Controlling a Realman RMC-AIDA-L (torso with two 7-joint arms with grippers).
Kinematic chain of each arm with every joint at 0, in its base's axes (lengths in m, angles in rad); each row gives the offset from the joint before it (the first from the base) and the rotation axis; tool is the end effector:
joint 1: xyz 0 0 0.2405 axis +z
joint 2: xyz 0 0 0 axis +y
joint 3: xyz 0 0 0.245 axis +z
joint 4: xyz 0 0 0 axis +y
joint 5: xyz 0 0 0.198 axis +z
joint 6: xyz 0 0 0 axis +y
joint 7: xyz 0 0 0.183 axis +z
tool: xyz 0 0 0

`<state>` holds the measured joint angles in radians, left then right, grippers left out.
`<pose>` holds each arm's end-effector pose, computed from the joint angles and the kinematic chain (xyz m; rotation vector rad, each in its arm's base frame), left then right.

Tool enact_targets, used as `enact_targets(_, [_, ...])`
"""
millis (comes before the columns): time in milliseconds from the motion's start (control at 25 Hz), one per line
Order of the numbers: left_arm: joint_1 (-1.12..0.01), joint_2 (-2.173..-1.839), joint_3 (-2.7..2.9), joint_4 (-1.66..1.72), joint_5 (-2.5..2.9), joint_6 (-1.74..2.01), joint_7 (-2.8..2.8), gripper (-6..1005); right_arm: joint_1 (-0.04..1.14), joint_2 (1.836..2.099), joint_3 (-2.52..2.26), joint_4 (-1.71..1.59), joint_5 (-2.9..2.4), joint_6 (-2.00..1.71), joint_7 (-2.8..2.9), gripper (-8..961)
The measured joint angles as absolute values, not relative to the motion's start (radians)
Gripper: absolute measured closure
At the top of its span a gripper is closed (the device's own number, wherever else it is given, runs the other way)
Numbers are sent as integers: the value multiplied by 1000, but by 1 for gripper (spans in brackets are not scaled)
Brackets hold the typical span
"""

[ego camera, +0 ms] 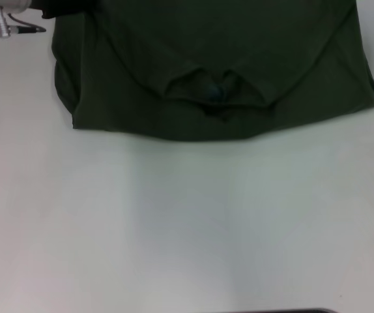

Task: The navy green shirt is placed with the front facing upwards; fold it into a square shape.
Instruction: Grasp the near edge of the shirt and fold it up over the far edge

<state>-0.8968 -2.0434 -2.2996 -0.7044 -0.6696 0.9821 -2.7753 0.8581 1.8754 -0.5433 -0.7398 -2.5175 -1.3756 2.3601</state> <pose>-0.1962 0.4697 -0.0117 -1.9838 -1.6001 -0.3436 0.2320 0.4451 0.0748 -2.2293 1.3955 0.2598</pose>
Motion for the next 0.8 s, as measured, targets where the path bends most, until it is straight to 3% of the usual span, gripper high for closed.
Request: enact_targets(800, [-931,-2057,-2274,-709,-653,874,-2776,964,899,1920,-658,-741,-2513,-1146,2357,928])
